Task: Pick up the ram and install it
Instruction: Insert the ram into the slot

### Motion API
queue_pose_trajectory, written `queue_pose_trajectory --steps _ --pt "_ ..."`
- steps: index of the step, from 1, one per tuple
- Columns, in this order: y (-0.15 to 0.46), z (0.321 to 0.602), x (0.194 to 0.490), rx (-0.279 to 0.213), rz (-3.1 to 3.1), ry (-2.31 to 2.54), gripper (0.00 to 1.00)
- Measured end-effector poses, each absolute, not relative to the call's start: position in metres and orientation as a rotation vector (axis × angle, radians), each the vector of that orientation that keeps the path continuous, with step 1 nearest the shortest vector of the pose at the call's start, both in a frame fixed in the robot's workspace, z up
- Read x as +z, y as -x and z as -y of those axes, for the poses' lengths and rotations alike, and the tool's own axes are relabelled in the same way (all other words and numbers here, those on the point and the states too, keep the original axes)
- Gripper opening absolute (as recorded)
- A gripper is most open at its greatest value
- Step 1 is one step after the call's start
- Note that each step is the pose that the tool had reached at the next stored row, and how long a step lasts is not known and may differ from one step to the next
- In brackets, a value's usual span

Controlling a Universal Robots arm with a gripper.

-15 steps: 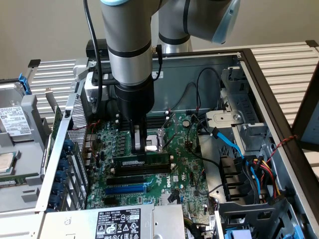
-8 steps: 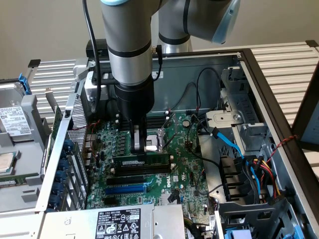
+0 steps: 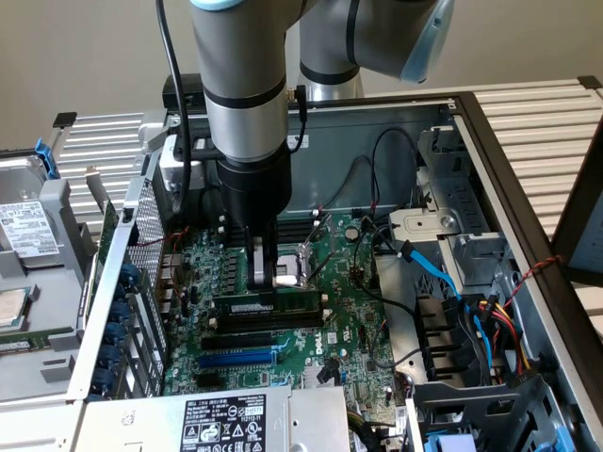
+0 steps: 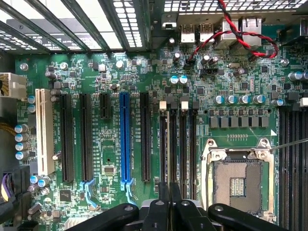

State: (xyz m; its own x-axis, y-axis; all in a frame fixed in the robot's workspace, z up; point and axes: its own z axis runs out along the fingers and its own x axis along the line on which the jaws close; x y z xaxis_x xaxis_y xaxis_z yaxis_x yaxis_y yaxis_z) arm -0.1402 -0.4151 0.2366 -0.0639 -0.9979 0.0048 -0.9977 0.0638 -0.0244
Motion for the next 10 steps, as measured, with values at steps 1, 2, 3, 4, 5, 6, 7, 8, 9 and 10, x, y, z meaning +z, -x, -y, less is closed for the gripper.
queue_pose_trajectory --steps 1,2,3,4,5,6,7,8,9,10 --pt "0.1401 0.4151 0.2366 -0.033 -2.282 2.140 0.12" --pt "0.1392 0.4160 0.2367 -0.033 -2.282 2.140 0.12" --pt "0.1380 0.4166 0.2366 -0.033 -2.282 2.140 0.12" --pt "0.1380 0.4166 0.2366 -0.033 -2.282 2.140 0.12" --pt "0.1379 0.4182 0.2366 -0.033 -2.282 2.140 0.12" --pt "0.1379 0.4182 0.2361 -0.033 -2.282 2.140 0.12" --pt "0.1379 0.4182 0.2350 -0.031 -2.285 2.140 0.12" --pt "0.1379 0.4182 0.2338 -0.031 -2.311 2.111 0.12" --pt "0.1379 0.4182 0.2338 -0.031 -2.310 2.113 0.12" --pt "0.1379 0.4182 0.2338 -0.031 -2.306 2.118 0.12"
